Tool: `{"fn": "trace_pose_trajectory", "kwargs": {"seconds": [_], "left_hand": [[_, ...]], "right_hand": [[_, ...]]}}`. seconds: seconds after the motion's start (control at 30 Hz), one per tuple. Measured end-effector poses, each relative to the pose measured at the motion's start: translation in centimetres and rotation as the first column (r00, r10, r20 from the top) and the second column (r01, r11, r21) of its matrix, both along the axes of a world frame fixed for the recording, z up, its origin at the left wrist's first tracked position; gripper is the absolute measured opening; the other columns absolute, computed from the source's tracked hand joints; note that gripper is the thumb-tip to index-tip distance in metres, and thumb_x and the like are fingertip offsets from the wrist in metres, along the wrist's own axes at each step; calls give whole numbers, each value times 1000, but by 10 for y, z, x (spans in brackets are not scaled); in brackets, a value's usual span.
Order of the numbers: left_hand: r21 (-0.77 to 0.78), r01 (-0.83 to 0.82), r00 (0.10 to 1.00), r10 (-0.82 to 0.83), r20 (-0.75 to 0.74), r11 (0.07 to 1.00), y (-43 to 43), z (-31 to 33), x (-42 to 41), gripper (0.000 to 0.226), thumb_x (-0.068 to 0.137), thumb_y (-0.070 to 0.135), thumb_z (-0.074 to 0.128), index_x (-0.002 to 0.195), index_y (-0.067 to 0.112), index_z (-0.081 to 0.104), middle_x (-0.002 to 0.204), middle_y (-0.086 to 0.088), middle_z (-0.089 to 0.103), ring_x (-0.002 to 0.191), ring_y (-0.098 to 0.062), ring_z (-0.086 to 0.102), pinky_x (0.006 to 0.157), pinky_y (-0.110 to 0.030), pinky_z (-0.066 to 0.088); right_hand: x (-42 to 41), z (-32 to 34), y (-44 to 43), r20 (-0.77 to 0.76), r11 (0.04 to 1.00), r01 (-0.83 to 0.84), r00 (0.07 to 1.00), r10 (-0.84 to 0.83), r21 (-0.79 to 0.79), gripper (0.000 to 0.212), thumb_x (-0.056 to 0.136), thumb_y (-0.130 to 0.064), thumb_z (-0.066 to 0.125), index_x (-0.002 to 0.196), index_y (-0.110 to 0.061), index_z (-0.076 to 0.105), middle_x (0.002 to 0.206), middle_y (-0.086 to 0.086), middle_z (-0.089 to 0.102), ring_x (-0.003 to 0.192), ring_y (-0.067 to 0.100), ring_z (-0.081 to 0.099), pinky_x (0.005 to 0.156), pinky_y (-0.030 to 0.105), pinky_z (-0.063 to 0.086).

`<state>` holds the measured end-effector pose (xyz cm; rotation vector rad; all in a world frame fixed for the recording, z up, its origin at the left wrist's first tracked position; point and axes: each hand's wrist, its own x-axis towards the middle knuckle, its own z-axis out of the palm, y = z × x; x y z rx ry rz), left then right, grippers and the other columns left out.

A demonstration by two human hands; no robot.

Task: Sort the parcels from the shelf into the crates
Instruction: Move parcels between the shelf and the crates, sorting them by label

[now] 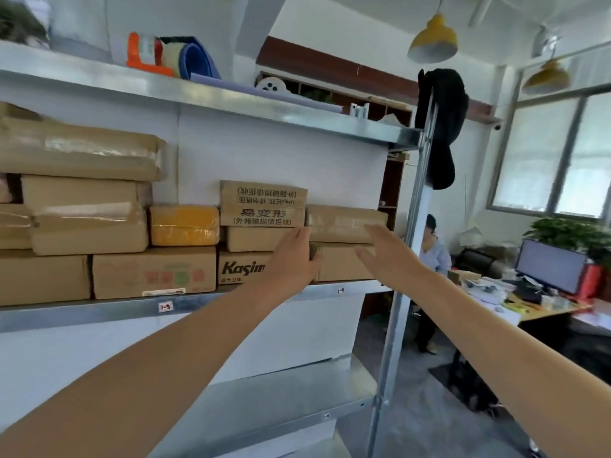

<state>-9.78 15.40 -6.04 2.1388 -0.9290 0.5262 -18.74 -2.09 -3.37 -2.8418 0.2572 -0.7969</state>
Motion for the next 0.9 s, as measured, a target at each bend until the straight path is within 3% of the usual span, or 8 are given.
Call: {"fn": "trace_pose_trajectory", "kwargs": {"seconds": [0.13,0.4,0.5,0.57,0.67,0.73,0.8,0.9], "left_hand": [[20,-32,999,32,6,999,-35,-2,21,50,98,25,53,145,10,40,143,-8,46,132,-23,40,103,-29,32],[39,-163,986,165,-33,986,-84,0,62,59,99,28,52,150,7,33,153,-9,38,140,-24,35,115,-36,30],[36,-213,974,215,-75,976,-99,3,74,60,99,31,51,150,7,32,149,-9,40,137,-24,37,113,-37,33],[27,-248,963,249,-107,968,-109,5,81,64,99,33,51,152,7,27,146,-10,42,132,-23,41,108,-34,37],[1,-307,940,303,-158,952,-124,4,86,69,100,33,51,155,6,20,142,-12,44,123,-21,47,94,-28,38],[-35,-352,921,340,-191,935,-133,4,88,66,100,31,52,153,4,23,139,-12,47,117,-19,49,88,-26,38],[-67,-387,903,363,-231,920,-140,4,91,61,100,29,51,150,3,28,136,-12,48,109,-18,49,85,-27,39],[-95,-438,872,397,-288,894,-149,6,96,57,99,27,50,146,0,31,137,-15,47,116,-25,52,89,-34,45]], "right_hand": [[20,-6,-39,8,1000,-10,1000,10,16,58,102,-35,47,152,-13,30,155,9,37,140,28,36,112,39,32],[68,1,-111,-69,995,-69,995,74,78,58,101,-28,45,153,-9,26,157,10,31,141,34,34,112,44,34],[91,11,-140,-51,988,-96,993,102,118,54,100,-26,47,148,-6,34,146,11,42,115,27,55,95,40,48],[107,15,-155,-41,981,-99,993,107,167,52,100,-24,47,145,-1,36,136,12,46,100,23,57,82,34,49],[125,13,-172,-54,956,-64,995,83,285,73,102,-32,47,156,-5,6,162,18,11,128,34,48,97,37,43],[134,11,-179,-42,922,-83,993,107,377,83,102,-36,47,157,-12,-10,164,17,-1,128,33,48,98,36,43],[142,11,-185,-15,883,-106,992,127,457,87,101,-37,49,156,-15,-15,164,17,6,120,29,51,89,33,40],[156,11,-194,22,810,-151,985,169,567,88,101,-36,49,155,-12,-15,160,16,24,119,28,51,83,30,38]]}}
